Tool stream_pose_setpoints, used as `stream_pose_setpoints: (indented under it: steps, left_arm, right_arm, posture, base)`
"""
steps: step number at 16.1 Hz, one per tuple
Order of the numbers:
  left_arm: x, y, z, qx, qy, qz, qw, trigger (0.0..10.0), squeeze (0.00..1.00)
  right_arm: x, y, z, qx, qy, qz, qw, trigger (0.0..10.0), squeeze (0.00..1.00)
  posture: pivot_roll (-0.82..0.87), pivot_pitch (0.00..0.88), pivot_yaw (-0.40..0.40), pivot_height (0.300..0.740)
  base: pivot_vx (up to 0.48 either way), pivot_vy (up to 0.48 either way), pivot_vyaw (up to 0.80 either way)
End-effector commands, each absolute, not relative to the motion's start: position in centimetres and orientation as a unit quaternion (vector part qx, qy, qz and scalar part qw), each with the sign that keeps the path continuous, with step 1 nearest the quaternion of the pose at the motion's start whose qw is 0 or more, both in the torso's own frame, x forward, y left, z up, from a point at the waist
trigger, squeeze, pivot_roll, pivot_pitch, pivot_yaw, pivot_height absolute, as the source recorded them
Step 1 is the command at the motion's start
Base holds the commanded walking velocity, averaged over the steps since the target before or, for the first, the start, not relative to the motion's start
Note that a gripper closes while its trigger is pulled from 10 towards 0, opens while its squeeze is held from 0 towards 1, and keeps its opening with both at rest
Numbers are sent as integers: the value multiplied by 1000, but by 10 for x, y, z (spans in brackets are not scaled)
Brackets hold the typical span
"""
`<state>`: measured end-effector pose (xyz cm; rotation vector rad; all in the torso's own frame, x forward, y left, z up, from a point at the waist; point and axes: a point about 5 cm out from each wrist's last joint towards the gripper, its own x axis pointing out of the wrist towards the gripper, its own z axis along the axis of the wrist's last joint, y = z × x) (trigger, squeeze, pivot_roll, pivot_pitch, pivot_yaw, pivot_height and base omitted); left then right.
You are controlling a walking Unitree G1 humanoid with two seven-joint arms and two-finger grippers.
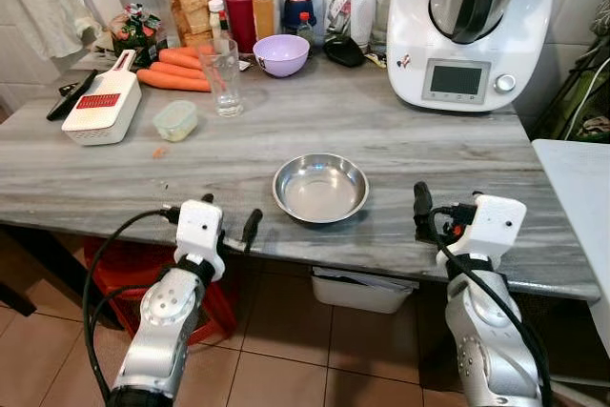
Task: Setting the table
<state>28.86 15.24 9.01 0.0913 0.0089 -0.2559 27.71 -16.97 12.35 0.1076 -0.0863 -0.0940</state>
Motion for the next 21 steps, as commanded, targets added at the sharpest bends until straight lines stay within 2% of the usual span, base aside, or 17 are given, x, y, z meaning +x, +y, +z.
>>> stream_pose_setpoints:
  steps: [1,2,3,4,5,7,17,21]
  left_arm:
    - [292,156,92,49,4,-117,992,10000,0]
    - [292,156,93,46,2,-118,992,10000,0]
    - [292,155,92,48,3,-119,992,10000,0]
    - [291,155,92,48,3,-119,992,10000,0]
    - [291,154,91,47,4,-119,992,10000,0]
    - [291,154,90,47,7,-118,992,10000,0]
    - [293,155,89,48,13,-114,992,10000,0]
    - [294,155,89,49,14,-112,992,10000,0]
  right_arm:
    - [276,-170,127,52,-44,-46,997,10000,922]
    - [275,-170,125,56,-34,-44,997,10000,420]
    - [275,-169,123,56,-31,-43,997,10000,212]
    - [274,-169,123,55,-30,-42,997,10000,145]
    - [274,-168,122,55,-28,-41,997,10000,0]
    - [274,-168,123,55,-25,-39,997,10000,0]
    - [280,-164,123,56,-22,-29,998,10000,0]
    - [281,-165,124,57,-21,-31,998,10000,0]
  posture:
    - [26,0,48,740]
    - [26,0,48,740]
    - [26,0,48,740]
    - [26,0,48,740]
    - [26,0,48,740]
    - [22,0,47,740]
    - [24,0,48,740]
    - [23,0,48,740]
  base:
    - [0,0,0]
    - [0,0,0]
    - [0,0,0]
    - [0,0,-444]
    - [0,0,-694]
    - [0,0,-700]
    - [0,0,0]
    - [-263,0,0]
